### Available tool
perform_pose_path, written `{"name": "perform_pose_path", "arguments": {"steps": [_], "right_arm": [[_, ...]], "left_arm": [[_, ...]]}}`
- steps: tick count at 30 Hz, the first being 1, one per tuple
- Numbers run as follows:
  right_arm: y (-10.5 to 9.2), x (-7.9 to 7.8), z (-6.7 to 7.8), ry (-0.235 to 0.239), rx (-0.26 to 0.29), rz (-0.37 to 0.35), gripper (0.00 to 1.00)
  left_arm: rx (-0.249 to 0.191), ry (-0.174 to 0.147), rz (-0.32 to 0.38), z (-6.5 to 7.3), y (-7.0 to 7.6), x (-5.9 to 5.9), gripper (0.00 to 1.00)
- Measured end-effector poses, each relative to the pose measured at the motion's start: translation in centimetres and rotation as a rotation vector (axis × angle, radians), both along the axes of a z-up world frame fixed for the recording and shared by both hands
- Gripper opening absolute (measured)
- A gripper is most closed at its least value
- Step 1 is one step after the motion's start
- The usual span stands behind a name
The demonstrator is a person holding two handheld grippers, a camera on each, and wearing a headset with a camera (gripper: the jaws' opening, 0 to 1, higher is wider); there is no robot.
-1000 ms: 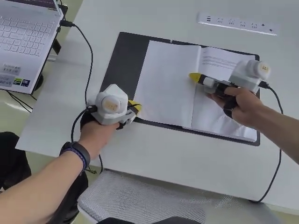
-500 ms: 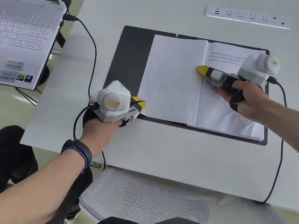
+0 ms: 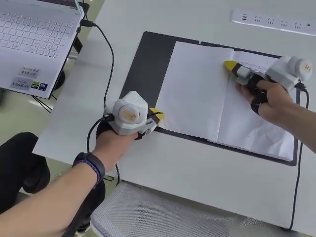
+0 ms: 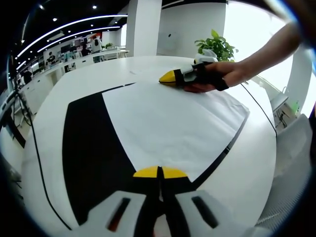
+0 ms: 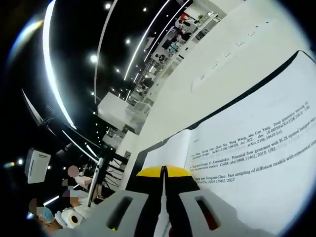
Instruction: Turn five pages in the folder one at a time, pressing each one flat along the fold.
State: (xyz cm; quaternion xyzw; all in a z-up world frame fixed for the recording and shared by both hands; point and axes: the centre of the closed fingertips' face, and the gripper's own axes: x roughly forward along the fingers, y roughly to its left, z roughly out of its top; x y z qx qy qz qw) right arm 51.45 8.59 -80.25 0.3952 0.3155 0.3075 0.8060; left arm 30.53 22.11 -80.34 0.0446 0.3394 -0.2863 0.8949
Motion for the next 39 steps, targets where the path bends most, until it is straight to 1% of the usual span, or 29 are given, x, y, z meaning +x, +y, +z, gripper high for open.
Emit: {"name": "perform_pose_path", "arguments": {"steps": [2, 3, 4, 10, 11, 14, 19, 26, 31, 33, 36, 37, 38, 39], "right_arm": [[-0.2, 0.8, -0.3, 0.019, 0.015, -0.033, 0.00], [-0.3, 1.4, -0.4, 0.017, 0.013, -0.047, 0.00], [-0.3, 1.4, -0.3, 0.016, 0.012, -0.055, 0.00], [-0.5, 3.0, -0.4, 0.024, 0.031, -0.115, 0.00], [-0.5, 3.2, -0.4, 0.022, 0.029, -0.120, 0.00], [-0.4, 3.5, -0.4, 0.024, 0.031, -0.131, 0.00], [-0.3, 3.6, -0.4, 0.025, 0.034, -0.124, 0.00], [-0.1, 3.1, 0.0, 0.023, 0.033, -0.120, 0.00], [0.1, 2.1, 0.0, 0.017, 0.024, -0.067, 0.00], [0.2, 1.3, 0.1, 0.018, 0.024, -0.046, 0.00], [0.4, 0.0, 0.2, 0.008, 0.008, -0.002, 0.00], [0.6, -0.5, 0.2, 0.001, -0.002, 0.020, 0.00], [0.8, -1.2, 0.1, -0.019, -0.021, 0.060, 0.00], [0.9, -1.7, 0.1, -0.023, -0.024, 0.076, 0.00]], "left_arm": [[-0.004, 0.000, 0.003, 0.0, 0.0, 0.0, 0.00], [-0.010, 0.002, 0.009, 0.0, 0.0, 0.0, 0.00], [-0.019, 0.003, 0.018, -0.1, 0.0, 0.1, 0.00], [-0.020, 0.000, 0.028, -0.2, 0.1, 0.2, 0.00], [-0.019, 0.000, 0.028, -0.4, 0.2, 0.3, 0.00], [-0.023, 0.002, 0.032, -0.9, 0.3, 0.5, 0.00], [-0.024, 0.001, 0.038, -0.7, 0.3, 0.4, 0.00], [-0.025, 0.003, 0.037, -0.3, 0.1, 0.2, 0.00], [-0.037, 0.002, 0.047, -0.1, 0.1, 0.1, 0.00], [-0.038, 0.003, 0.047, 0.0, 0.1, 0.0, 0.00], [-0.040, 0.004, 0.048, 0.1, 0.0, 0.0, 0.00], [-0.045, 0.007, 0.053, 0.2, 0.0, -0.1, 0.00], [-0.048, 0.007, 0.056, 0.2, 0.0, -0.1, 0.00], [-0.050, 0.007, 0.059, 0.0, 0.1, 0.0, 0.00]]}}
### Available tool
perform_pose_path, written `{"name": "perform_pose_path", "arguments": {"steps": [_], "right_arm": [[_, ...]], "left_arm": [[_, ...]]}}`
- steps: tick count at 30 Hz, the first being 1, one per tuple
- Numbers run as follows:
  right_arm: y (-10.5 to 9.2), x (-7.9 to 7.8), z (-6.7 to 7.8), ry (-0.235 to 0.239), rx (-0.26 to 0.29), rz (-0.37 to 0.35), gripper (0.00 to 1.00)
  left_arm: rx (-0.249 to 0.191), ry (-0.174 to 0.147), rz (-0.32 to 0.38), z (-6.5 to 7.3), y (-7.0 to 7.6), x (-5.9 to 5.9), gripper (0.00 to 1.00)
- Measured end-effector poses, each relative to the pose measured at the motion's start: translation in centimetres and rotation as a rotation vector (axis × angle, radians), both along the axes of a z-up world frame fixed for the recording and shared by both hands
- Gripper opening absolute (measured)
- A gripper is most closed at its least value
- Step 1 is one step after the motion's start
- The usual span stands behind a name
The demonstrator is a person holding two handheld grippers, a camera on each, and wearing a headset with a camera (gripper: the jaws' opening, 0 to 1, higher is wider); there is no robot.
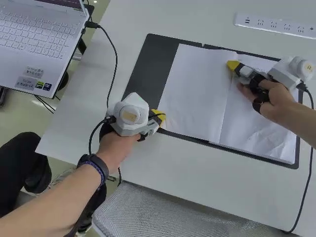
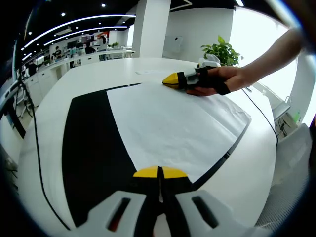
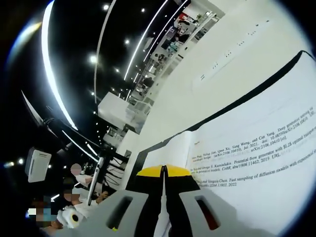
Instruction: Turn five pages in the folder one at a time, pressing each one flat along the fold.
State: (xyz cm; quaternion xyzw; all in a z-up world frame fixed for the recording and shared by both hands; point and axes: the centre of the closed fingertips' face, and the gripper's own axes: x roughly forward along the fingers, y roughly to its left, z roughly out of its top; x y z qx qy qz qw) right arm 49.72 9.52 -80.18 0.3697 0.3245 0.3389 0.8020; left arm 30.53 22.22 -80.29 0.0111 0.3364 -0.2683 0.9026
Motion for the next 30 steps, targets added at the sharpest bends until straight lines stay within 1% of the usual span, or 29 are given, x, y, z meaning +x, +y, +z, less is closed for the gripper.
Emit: {"name": "perform_pose_path", "arguments": {"steps": [1, 2, 3, 4, 5, 6, 7, 8, 10, 11, 12, 13, 14, 15, 16, 17, 18, 19, 21, 24, 25, 26, 27, 28, 29, 30], "right_arm": [[0.1, -0.4, 0.0, 0.001, 0.003, 0.012, 0.00], [0.3, -1.3, 0.1, -0.005, 0.001, 0.035, 0.00], [0.4, -1.7, 0.3, -0.009, 0.000, 0.039, 0.00], [0.4, -2.5, 0.6, -0.007, 0.004, 0.043, 0.00], [0.5, -3.0, 0.8, -0.010, 0.008, 0.045, 0.00], [0.5, -3.6, 0.8, -0.001, 0.013, 0.051, 0.00], [0.4, -2.9, 0.8, 0.000, 0.016, 0.051, 0.00], [0.4, -3.0, 0.7, 0.000, 0.014, 0.063, 0.00], [0.8, -4.6, 1.2, -0.009, 0.004, 0.086, 0.00], [0.6, -4.0, 1.0, -0.006, 0.006, 0.092, 0.00], [0.7, -4.4, 1.1, -0.008, 0.008, 0.103, 0.00], [0.7, -5.4, 1.1, -0.008, 0.010, 0.104, 0.00], [0.6, -6.0, 1.2, -0.003, 0.020, 0.102, 0.00], [0.4, -5.9, 1.2, 0.001, 0.029, 0.095, 0.00], [0.3, -6.2, 1.1, 0.004, 0.033, 0.092, 0.00], [0.3, -6.7, 0.8, 0.009, 0.037, 0.099, 0.00], [0.4, -7.3, 0.7, 0.009, 0.034, 0.119, 0.00], [0.5, -8.1, 0.3, -0.002, 0.027, 0.154, 0.00], [0.6, -9.4, 0.0, 0.004, 0.026, 0.186, 0.00], [1.0, -11.3, 0.3, 0.003, 0.022, 0.211, 0.00], [1.2, -12.4, 0.6, 0.005, 0.023, 0.226, 0.00], [1.3, -12.8, 0.6, 0.005, 0.024, 0.232, 0.00], [1.4, -13.7, 0.9, 0.009, 0.024, 0.241, 0.00], [1.5, -14.2, 0.9, 0.012, 0.025, 0.249, 0.00], [1.6, -15.1, 1.1, 0.016, 0.024, 0.267, 0.00], [1.7, -15.5, 1.1, 0.014, 0.023, 0.274, 0.00]], "left_arm": [[0.000, -0.001, 0.001, 0.0, 0.0, 0.0, 0.00], [0.000, -0.002, 0.002, 0.0, 0.0, 0.0, 0.00], [-0.001, -0.002, 0.002, 0.0, 0.0, 0.0, 0.00], [-0.003, -0.002, 0.003, -0.1, 0.0, 0.0, 0.00], [-0.004, -0.001, 0.002, -0.1, 0.1, 0.0, 0.00], [-0.004, -0.001, 0.001, -0.1, 0.1, 0.0, 0.00], [-0.004, -0.001, 0.000, -0.1, 0.1, 0.0, 0.00], [-0.003, -0.001, -0.002, -0.1, 0.0, 0.0, 0.00], [-0.004, 0.000, -0.002, 0.0, 0.0, -0.1, 0.00], [-0.004, -0.001, -0.002, 0.0, 0.0, -0.1, 0.00], [-0.004, -0.001, -0.002, 0.0, 0.0, -0.1, 0.00], [-0.005, -0.001, -0.001, 0.0, 0.0, -0.1, 0.00], [-0.007, -0.001, 0.002, 0.0, 0.0, -0.1, 0.00], [-0.007, -0.001, 0.003, 0.0, 0.0, -0.1, 0.00], [-0.008, -0.002, 0.004, 0.1, 0.0, -0.2, 0.00], [-0.008, -0.003, 0.005, 0.1, 0.0, -0.2, 0.00], [-0.008, -0.003, 0.005, 0.1, 0.0, -0.2, 0.00], [-0.009, -0.004, 0.005, 0.1, 0.0, -0.2, 0.00], [-0.009, -0.004, 0.004, 0.1, 0.0, -0.2, 0.00], [-0.010, -0.003, 0.000, 0.1, 0.0, -0.3, 0.00], [-0.010, -0.003, -0.001, 0.1, 0.0, -0.3, 0.00], [-0.010, -0.004, -0.001, 0.0, 0.0, -0.2, 0.00], [-0.010, -0.004, -0.001, -0.1, 0.1, -0.2, 0.00], [-0.010, -0.004, -0.001, -0.2, 0.1, -0.1, 0.00], [-0.011, -0.004, 0.000, -0.3, 0.1, -0.1, 0.00], [-0.012, -0.004, 0.001, -0.4, 0.1, 0.0, 0.00]]}}
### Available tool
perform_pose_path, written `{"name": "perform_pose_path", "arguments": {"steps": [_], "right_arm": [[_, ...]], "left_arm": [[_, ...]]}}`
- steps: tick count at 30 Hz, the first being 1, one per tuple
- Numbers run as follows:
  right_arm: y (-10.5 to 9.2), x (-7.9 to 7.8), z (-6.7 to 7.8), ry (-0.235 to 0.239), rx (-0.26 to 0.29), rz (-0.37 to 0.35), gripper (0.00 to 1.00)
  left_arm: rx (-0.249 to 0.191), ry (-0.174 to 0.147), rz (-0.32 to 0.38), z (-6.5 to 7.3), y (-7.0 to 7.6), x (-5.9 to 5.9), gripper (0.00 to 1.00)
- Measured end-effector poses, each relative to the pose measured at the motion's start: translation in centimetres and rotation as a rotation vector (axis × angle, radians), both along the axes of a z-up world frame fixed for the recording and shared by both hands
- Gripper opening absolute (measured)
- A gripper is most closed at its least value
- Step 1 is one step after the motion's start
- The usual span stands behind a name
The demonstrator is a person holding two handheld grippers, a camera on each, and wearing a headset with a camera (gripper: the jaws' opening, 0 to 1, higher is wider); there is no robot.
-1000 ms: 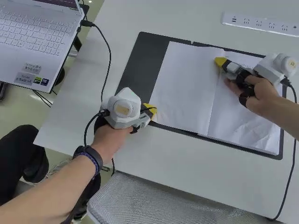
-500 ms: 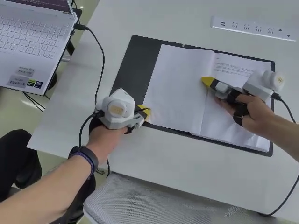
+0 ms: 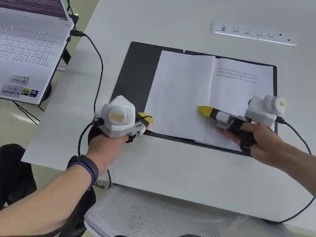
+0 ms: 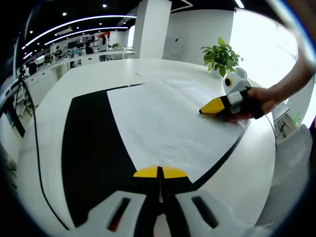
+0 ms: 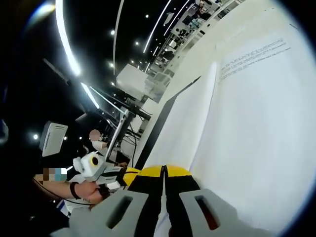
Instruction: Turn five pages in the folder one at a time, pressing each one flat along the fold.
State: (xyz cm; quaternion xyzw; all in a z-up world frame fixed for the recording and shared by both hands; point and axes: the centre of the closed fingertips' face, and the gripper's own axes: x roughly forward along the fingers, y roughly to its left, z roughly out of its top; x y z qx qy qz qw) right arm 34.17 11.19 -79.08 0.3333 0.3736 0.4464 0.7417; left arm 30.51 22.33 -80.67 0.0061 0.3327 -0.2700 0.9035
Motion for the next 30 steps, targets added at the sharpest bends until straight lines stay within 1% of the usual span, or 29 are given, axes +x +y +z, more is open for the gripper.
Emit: {"name": "perform_pose_path", "arguments": {"steps": [2, 8, 9, 16, 24, 27, 28, 30], "right_arm": [[0.1, -1.1, 0.2, 0.003, -0.002, 0.013, 0.00], [0.1, -3.6, 0.5, 0.014, -0.003, 0.043, 0.00], [0.1, -3.7, 0.5, 0.016, -0.002, 0.044, 0.00], [0.0, -6.0, 0.5, 0.034, 0.002, 0.062, 0.00], [-0.4, -7.0, 0.4, 0.055, 0.003, 0.050, 0.00], [-0.8, -6.6, 0.0, 0.061, -0.003, 0.041, 0.00], [-0.9, -6.4, -0.1, 0.067, -0.002, 0.030, 0.00], [-1.0, -6.3, -0.3, 0.077, 0.000, 0.016, 0.00]], "left_arm": [[0.000, -0.001, 0.000, -0.1, 0.0, 0.1, 0.00], [-0.005, -0.002, 0.002, -0.4, 0.1, 0.1, 0.00], [-0.005, -0.003, 0.003, -0.4, 0.1, 0.1, 0.00], [-0.001, -0.006, -0.001, -0.4, 0.1, 0.1, 0.00], [-0.004, -0.006, -0.002, -0.3, 0.0, 0.0, 0.00], [0.000, -0.002, -0.005, -0.5, 0.1, 0.2, 0.00], [-0.003, 0.007, -0.001, -0.6, 0.2, 0.3, 0.00], [-0.001, 0.010, -0.003, -0.6, 0.2, 0.3, 0.00]]}}
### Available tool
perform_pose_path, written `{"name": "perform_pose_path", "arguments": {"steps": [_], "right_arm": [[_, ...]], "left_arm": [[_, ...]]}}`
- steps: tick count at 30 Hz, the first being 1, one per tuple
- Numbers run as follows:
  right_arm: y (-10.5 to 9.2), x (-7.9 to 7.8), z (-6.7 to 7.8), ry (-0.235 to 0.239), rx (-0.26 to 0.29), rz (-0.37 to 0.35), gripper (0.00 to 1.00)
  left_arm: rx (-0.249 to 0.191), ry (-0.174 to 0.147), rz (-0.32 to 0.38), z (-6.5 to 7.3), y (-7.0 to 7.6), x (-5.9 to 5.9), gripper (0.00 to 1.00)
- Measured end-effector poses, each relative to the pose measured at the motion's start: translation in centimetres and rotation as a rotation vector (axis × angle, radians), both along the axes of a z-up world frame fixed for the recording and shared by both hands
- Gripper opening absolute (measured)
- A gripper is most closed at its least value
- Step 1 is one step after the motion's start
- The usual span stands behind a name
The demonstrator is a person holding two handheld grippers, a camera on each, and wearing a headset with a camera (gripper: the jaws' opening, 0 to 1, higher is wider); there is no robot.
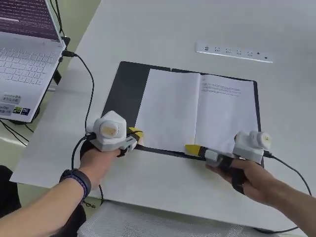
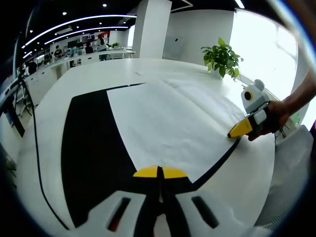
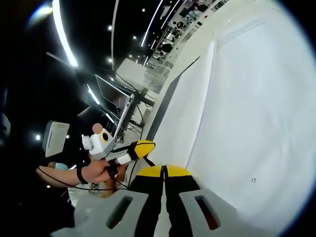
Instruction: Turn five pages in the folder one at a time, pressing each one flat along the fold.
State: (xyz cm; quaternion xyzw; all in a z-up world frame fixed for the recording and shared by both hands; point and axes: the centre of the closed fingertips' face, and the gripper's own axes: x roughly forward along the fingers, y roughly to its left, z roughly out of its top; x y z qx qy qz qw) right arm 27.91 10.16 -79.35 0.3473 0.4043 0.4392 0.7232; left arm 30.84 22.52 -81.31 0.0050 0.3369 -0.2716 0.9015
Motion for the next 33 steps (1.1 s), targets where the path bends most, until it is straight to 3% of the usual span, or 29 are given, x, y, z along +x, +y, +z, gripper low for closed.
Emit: {"name": "perform_pose_path", "arguments": {"steps": [6, 8, 11, 13, 22, 25, 33], "right_arm": [[-0.2, 0.2, -0.2, -0.020, -0.024, -0.010, 0.00], [-0.2, 0.2, -0.1, -0.033, -0.033, -0.008, 0.00], [-0.3, -0.1, 0.6, -0.057, -0.028, -0.006, 0.00], [-0.7, -0.2, 0.8, -0.077, -0.039, -0.016, 0.06], [-4.9, 0.7, 2.0, -0.184, -0.146, -0.104, 0.22], [-6.3, 1.0, 2.6, -0.230, -0.191, -0.114, 0.30], [-11.0, 1.3, 4.7, -0.323, -0.288, -0.161, 0.38]], "left_arm": [[-0.002, 0.019, 0.007, -0.3, 0.1, 0.2, 0.00], [-0.030, 0.041, 0.014, -0.4, -0.1, 0.1, 0.00], [-0.044, 0.038, 0.017, 0.1, -0.3, 0.2, 0.08], [-0.063, 0.016, 0.016, 1.3, -0.8, 0.4, 0.10], [-0.057, -0.052, -0.048, 4.8, -1.9, 0.4, 0.23], [-0.040, -0.081, -0.065, 5.8, -1.9, 0.4, 0.26], [-0.027, -0.139, -0.084, 9.4, -1.8, -0.2, 0.34]]}}
